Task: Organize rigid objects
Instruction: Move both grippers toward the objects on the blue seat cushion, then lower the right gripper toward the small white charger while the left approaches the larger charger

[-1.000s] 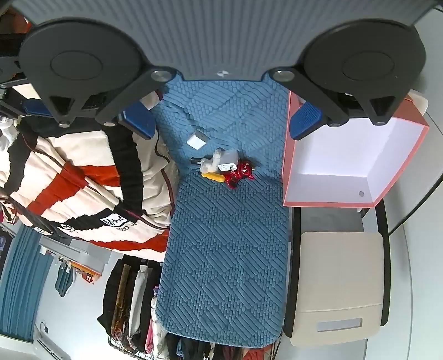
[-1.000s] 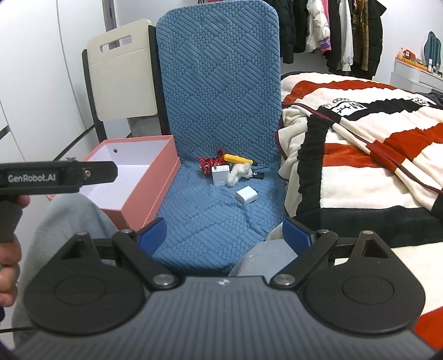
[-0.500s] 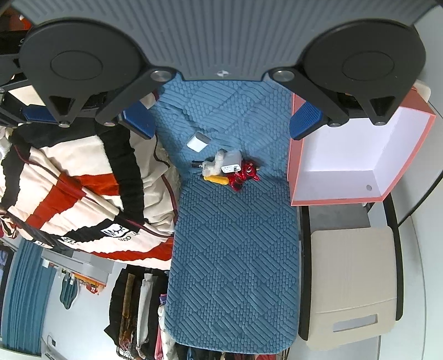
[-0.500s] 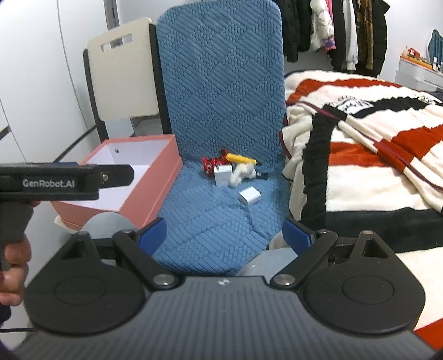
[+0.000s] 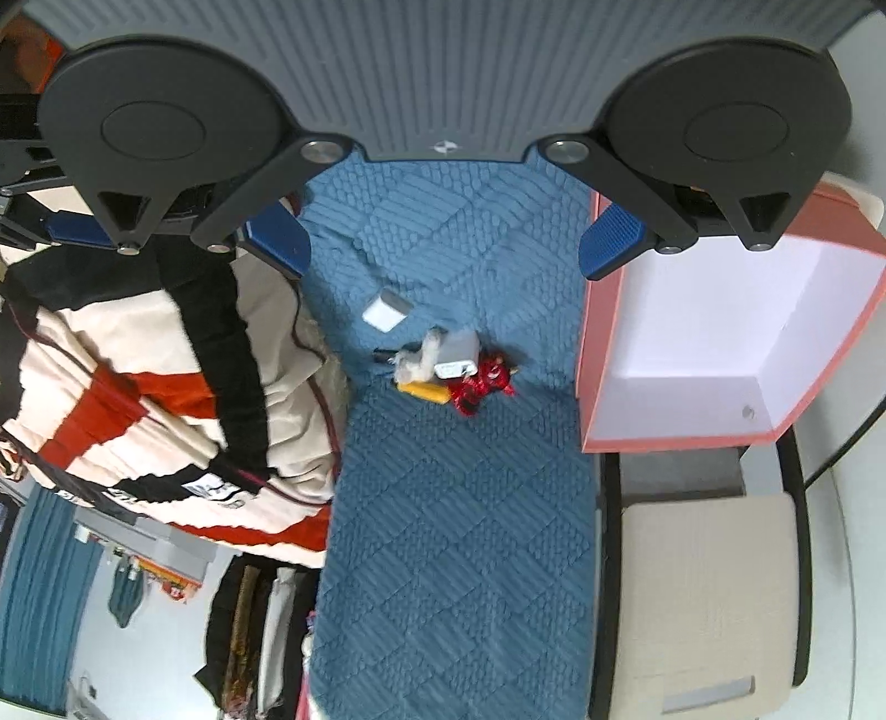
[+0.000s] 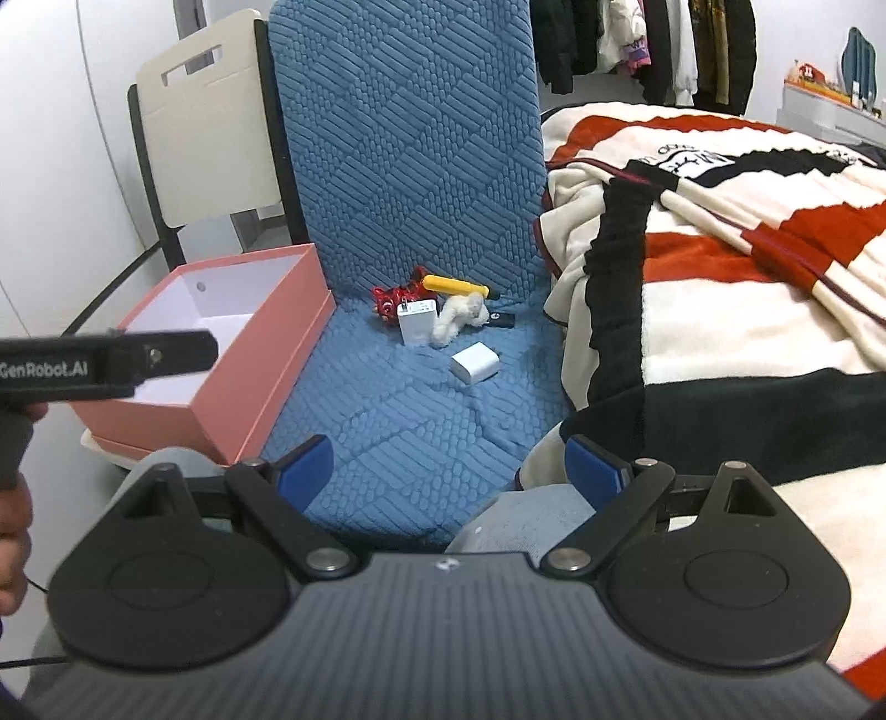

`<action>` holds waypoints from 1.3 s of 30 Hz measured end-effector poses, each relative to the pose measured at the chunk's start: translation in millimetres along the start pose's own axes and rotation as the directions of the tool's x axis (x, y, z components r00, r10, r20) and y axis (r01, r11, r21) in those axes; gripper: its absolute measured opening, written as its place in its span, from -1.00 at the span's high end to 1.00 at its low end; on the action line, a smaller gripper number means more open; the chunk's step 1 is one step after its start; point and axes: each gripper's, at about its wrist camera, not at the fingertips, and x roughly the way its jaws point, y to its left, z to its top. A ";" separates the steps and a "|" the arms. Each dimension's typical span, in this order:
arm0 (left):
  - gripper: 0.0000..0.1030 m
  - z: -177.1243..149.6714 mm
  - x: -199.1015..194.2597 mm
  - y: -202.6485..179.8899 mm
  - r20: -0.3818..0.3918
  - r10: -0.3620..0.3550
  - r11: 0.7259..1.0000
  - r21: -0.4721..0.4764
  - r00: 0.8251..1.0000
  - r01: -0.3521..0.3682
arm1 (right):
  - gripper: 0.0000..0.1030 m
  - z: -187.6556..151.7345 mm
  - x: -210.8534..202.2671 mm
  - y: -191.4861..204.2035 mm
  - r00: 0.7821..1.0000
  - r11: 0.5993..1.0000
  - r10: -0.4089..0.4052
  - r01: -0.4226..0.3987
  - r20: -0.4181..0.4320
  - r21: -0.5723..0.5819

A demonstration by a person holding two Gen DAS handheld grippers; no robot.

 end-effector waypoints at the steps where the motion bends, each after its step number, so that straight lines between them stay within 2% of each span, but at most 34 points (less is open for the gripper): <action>1: -1.00 -0.2 2.9 0.1 0.001 0.004 1.000 -0.002 1.000 -0.004 | -0.79 -0.2 2.3 -0.1 1.000 1.000 0.004 -0.004 -0.001 -0.006; 6: -1.00 -0.5 12.7 2.3 -0.020 -0.003 1.000 -0.015 1.000 0.003 | -0.79 -2.7 12.1 -0.7 1.000 1.000 0.002 -0.002 -0.004 -0.028; 10: -1.00 -3.3 22.3 3.3 -0.057 0.020 1.000 -0.006 0.998 -0.021 | -0.79 -5.1 22.5 -3.0 1.000 1.000 0.005 -0.006 -0.016 -0.025; 18: -1.00 1.6 48.3 2.0 -0.053 0.008 1.000 0.002 0.999 -0.008 | -0.79 -7.4 46.8 -12.5 0.999 1.000 0.015 -0.015 -0.035 0.007; 33: -1.00 17.2 111.9 -18.0 -0.068 -0.026 1.000 0.002 0.997 0.026 | -0.79 6.9 95.4 -30.7 0.998 1.000 0.026 -0.027 -0.051 -0.007; 39: -1.00 25.4 145.0 -19.3 -0.099 -0.004 1.000 0.015 0.995 0.006 | -0.79 15.6 117.3 -39.4 0.999 0.999 0.007 -0.008 -0.045 -0.032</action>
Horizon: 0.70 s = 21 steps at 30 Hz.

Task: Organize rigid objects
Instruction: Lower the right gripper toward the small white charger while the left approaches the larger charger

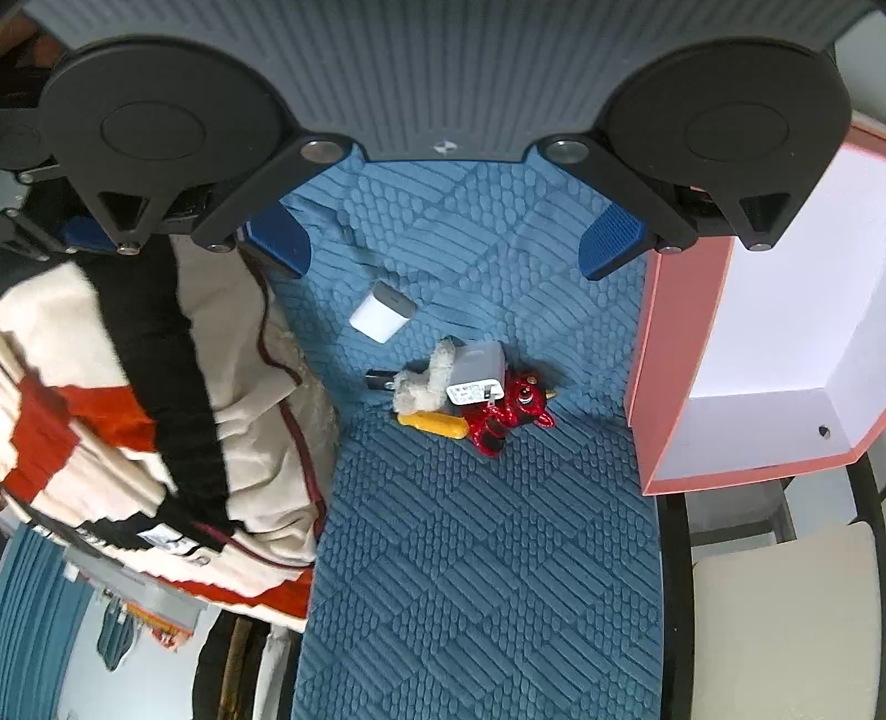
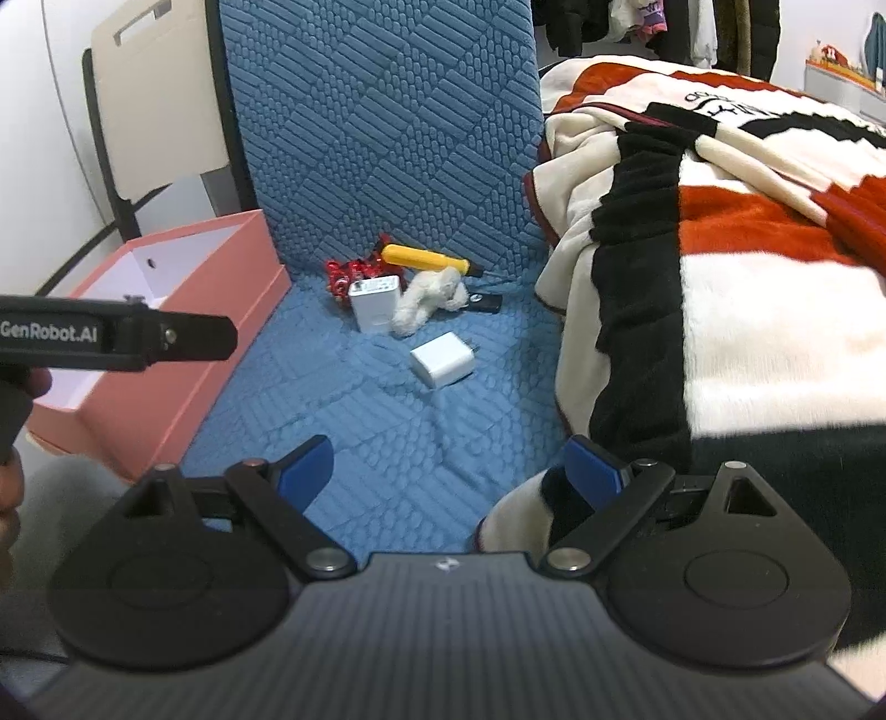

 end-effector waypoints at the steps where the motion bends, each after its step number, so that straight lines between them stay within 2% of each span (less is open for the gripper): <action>1: -1.00 2.1 3.7 -0.6 0.004 -0.001 1.000 0.001 1.000 0.001 | -0.79 2.2 3.3 -1.8 1.000 1.000 0.007 -0.007 -0.001 -0.004; 4: -1.00 8.2 15.9 -2.6 0.009 -0.022 1.000 0.001 1.000 0.022 | -0.79 9.7 15.4 -4.5 1.000 0.999 0.005 -0.005 0.002 -0.035; 11: -1.00 24.5 49.7 3.9 0.016 -0.010 0.999 -0.040 1.000 0.011 | -0.79 21.4 39.5 -6.2 1.000 0.997 0.017 -0.015 0.024 -0.077; 16: -1.00 36.8 72.8 7.4 0.057 -0.006 0.998 -0.058 0.998 0.009 | -0.79 31.5 49.6 -11.3 0.997 0.996 0.053 -0.048 0.056 -0.081; 21: -1.00 44.7 104.3 3.7 0.050 0.004 1.000 -0.015 0.999 -0.004 | -0.79 50.2 57.0 -21.3 0.994 0.995 0.071 -0.065 0.078 -0.076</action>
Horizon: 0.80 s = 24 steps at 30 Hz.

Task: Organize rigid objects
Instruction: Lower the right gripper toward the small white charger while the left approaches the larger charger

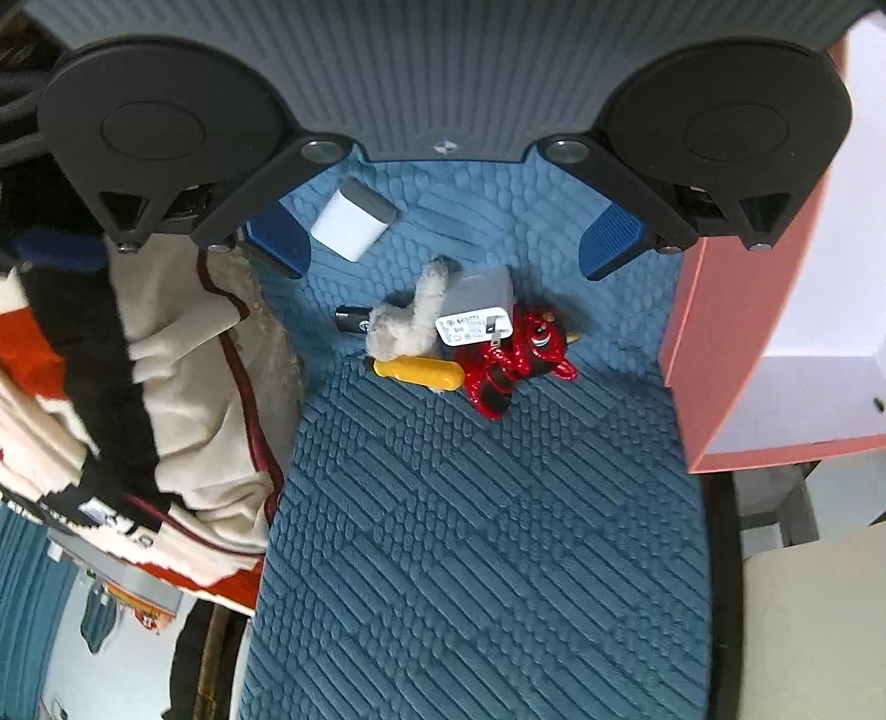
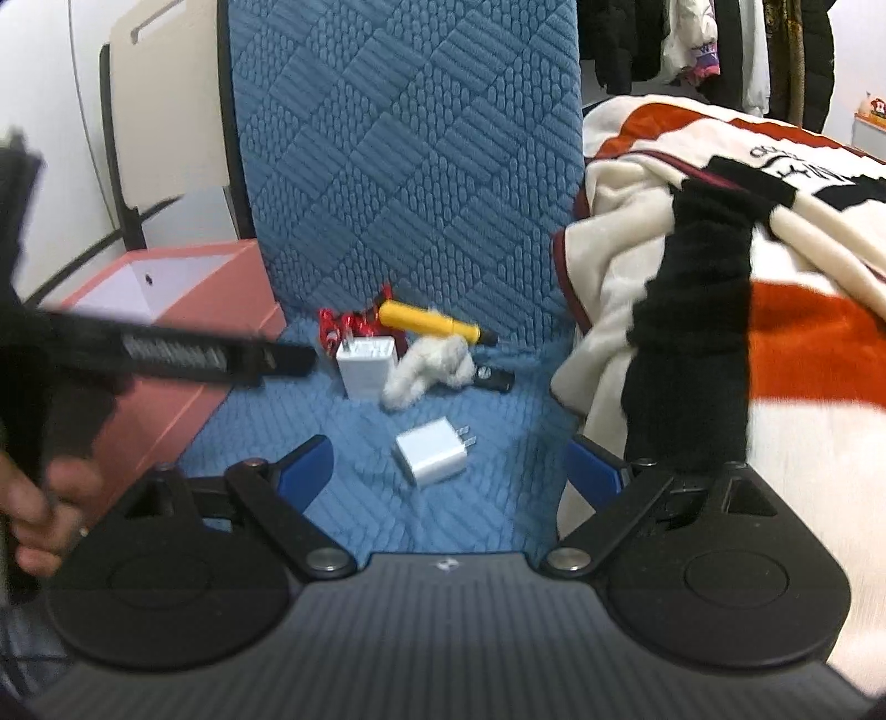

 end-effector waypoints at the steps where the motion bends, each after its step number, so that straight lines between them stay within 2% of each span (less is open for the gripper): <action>1: -1.00 0.1 6.2 0.4 -0.004 0.009 1.000 0.014 1.000 -0.009 | -0.79 2.0 2.4 -2.8 1.000 1.000 -0.002 0.002 0.003 0.012; 3: -1.00 0.6 17.1 3.5 -0.016 0.024 0.999 0.026 1.000 -0.024 | -0.79 4.5 9.5 -8.5 1.000 1.000 -0.003 0.003 -0.001 0.030; 7: -1.00 5.1 35.5 8.7 -0.004 -0.005 1.000 0.016 1.000 0.005 | -0.79 5.0 20.4 -10.9 1.000 1.000 -0.003 0.003 0.000 0.031; 14: -1.00 11.3 57.3 19.3 -0.033 -0.019 1.000 -0.016 0.999 0.019 | -0.79 5.5 28.4 -12.9 0.997 0.996 0.067 -0.070 0.038 0.059; 17: -1.00 15.5 65.8 25.1 -0.044 -0.061 0.998 -0.034 0.997 0.060 | -0.79 2.7 35.6 -10.5 0.992 0.992 0.101 -0.106 0.073 0.071; 20: -1.00 17.0 74.8 28.7 -0.045 -0.035 0.999 -0.035 0.998 0.034 | -0.84 -0.3 45.6 3.1 0.996 0.998 0.062 -0.062 0.069 0.002; 23: -1.00 18.0 83.2 34.6 -0.059 -0.024 0.999 -0.047 0.998 0.021 | -0.74 0.7 52.8 8.7 0.993 0.995 0.102 -0.100 0.053 -0.030; 24: -1.00 18.5 85.2 35.6 -0.060 -0.028 0.999 -0.048 0.998 0.025 | -0.65 1.5 56.0 9.1 0.993 0.994 0.111 -0.110 0.044 -0.027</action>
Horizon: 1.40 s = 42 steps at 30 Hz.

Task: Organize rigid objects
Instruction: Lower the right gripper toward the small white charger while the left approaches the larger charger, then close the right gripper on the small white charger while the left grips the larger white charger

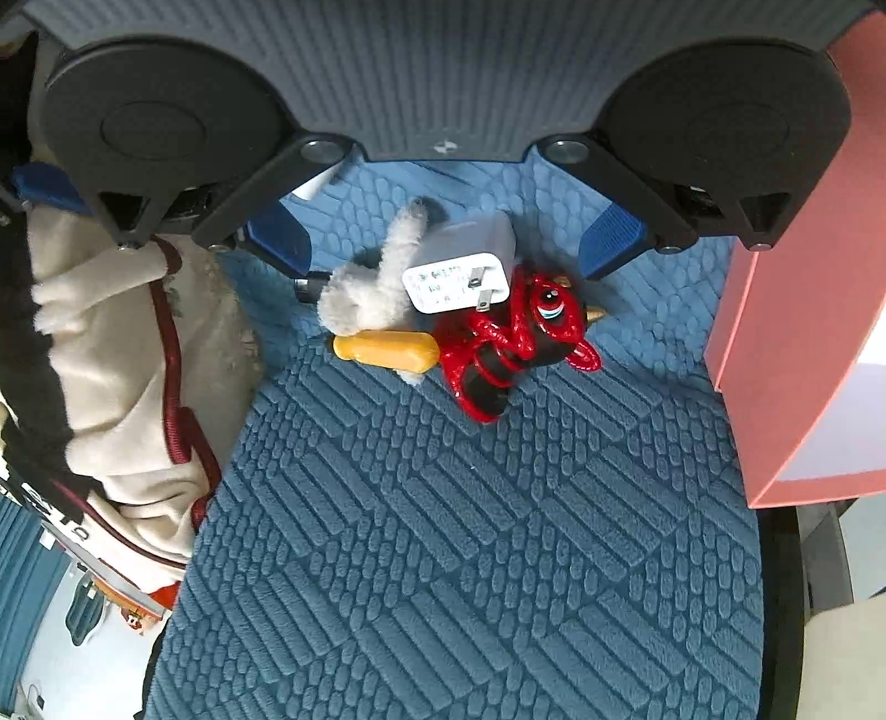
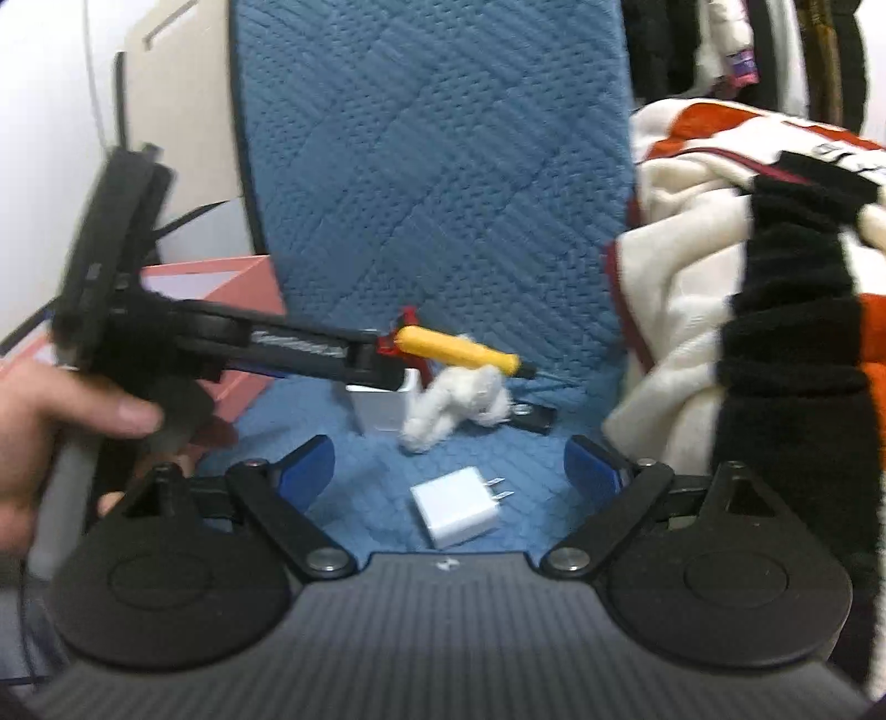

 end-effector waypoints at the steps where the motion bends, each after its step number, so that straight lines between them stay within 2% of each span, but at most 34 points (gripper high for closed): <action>1: -1.00 0.8 2.0 0.7 0.000 -0.006 1.000 0.002 1.000 0.006 | -0.49 0.5 3.2 0.0 1.000 1.000 0.001 -0.001 -0.011 -0.001; 6: -0.98 4.0 20.4 3.0 -0.032 -0.009 1.000 0.024 0.999 0.010 | -0.34 -1.5 25.5 -0.4 0.996 1.000 -0.004 0.003 -0.091 -0.014; 12: -0.81 8.2 38.1 5.1 -0.056 -0.041 0.999 0.001 0.998 0.041 | -0.34 -2.6 53.1 5.4 0.988 0.997 -0.020 0.008 -0.151 -0.081; 16: -0.71 8.6 50.6 2.5 -0.078 -0.026 0.999 0.018 0.997 0.028 | -0.30 -1.0 70.6 7.8 0.985 0.993 -0.021 0.001 -0.171 -0.117; 20: -0.71 9.9 56.6 0.0 -0.073 -0.011 0.999 0.039 0.997 0.013 | -0.29 -1.7 83.5 10.3 0.980 0.989 -0.042 0.013 -0.192 -0.150; 21: -0.69 10.1 57.7 -0.7 -0.071 -0.006 0.999 0.041 0.997 0.009 | -0.21 -2.6 86.5 10.8 0.978 0.987 -0.048 0.015 -0.202 -0.160; 27: -0.36 9.2 63.8 -10.4 -0.066 0.047 0.996 0.085 0.997 -0.041 | -0.14 -9.4 92.9 14.6 0.972 0.972 -0.101 0.051 -0.212 -0.229; 30: -0.34 9.5 66.4 -18.3 -0.051 0.070 0.991 0.118 0.996 -0.064 | -0.15 -12.7 97.5 13.1 0.966 0.962 -0.149 0.092 -0.213 -0.255; 38: -0.27 11.7 70.5 -23.3 -0.036 0.065 0.991 0.116 0.997 -0.060 | -0.01 -20.7 102.3 23.2 0.965 0.940 -0.178 0.108 -0.194 -0.324; 42: -0.16 12.8 67.3 -19.5 -0.031 0.062 0.993 0.100 0.998 -0.058 | 0.04 -22.2 101.3 23.4 0.965 0.938 -0.179 0.108 -0.194 -0.328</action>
